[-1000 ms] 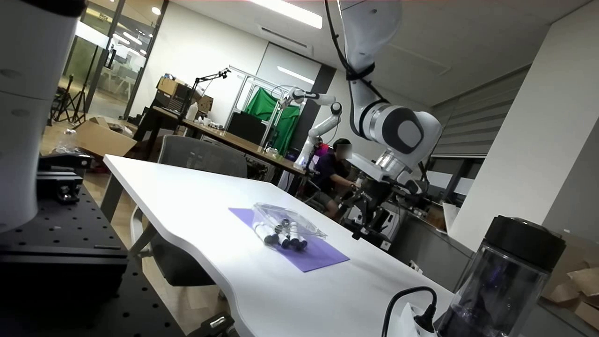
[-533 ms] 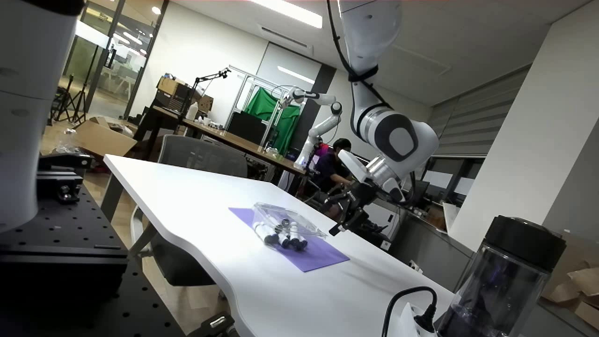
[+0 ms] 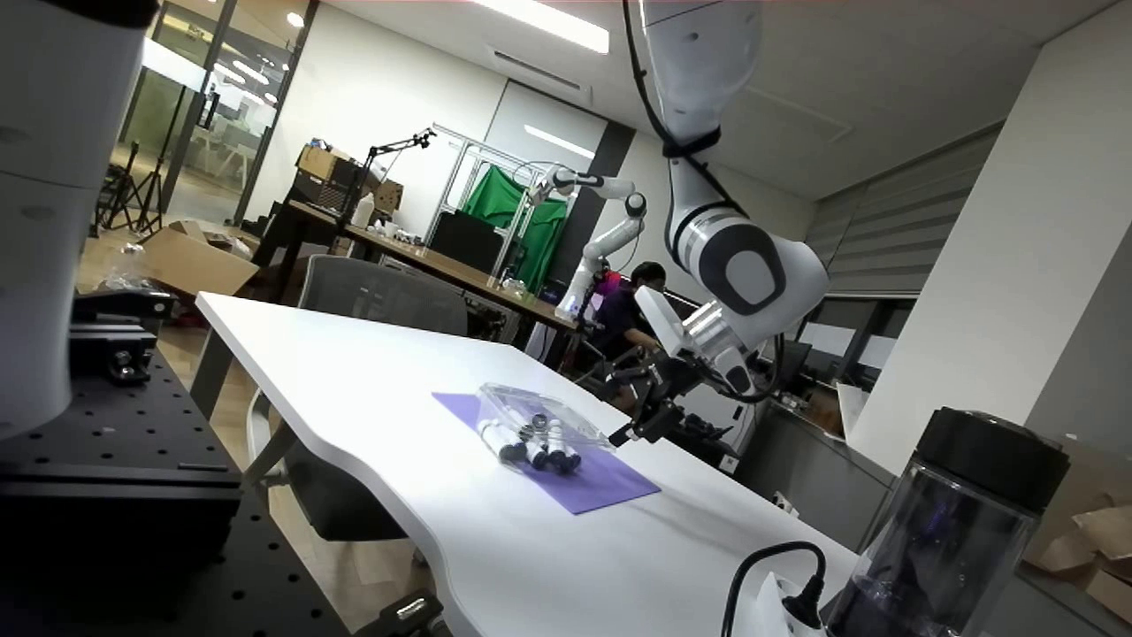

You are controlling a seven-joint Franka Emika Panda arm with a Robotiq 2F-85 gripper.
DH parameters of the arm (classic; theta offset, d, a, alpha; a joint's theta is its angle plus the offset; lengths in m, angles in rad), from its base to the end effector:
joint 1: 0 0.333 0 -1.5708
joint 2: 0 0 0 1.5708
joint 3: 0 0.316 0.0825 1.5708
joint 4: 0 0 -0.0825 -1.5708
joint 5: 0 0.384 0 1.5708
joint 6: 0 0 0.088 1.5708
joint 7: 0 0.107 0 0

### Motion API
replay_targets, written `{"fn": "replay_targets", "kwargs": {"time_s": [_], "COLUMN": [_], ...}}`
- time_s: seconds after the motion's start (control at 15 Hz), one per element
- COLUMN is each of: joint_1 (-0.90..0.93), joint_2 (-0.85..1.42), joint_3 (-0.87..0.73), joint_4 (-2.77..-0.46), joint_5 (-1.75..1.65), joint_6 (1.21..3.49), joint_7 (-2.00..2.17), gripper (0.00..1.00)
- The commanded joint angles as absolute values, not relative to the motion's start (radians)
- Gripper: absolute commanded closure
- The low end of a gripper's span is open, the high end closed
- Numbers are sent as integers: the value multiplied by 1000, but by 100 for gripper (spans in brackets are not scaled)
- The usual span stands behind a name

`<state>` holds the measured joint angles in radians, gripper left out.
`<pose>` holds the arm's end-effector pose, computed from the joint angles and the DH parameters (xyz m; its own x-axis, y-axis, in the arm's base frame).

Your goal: Open the plastic container on the table

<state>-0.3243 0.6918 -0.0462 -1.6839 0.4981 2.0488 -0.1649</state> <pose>0.6109 -0.2069 0.1788 0.8615 -0.4111 -0.2978 -0.5002 -0.7880 -0.3591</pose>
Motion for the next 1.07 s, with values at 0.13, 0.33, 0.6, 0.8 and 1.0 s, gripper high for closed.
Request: {"fn": "replay_targets", "kwargs": {"time_s": [0.13,0.33,0.6,0.8,1.0], "joint_1": [-355,-353,-343,-338,-337], "joint_2": [680,682,682,678,677], "joint_3": [-5,0,0,1,8], "joint_4": [-1726,-1739,-1750,-1759,-1769], "joint_5": [558,564,551,545,548], "joint_6": [2085,2089,2103,2131,2155], "joint_7": [-262,-288,-302,-317,-334], "gripper": [0,0,0,0,0]}}
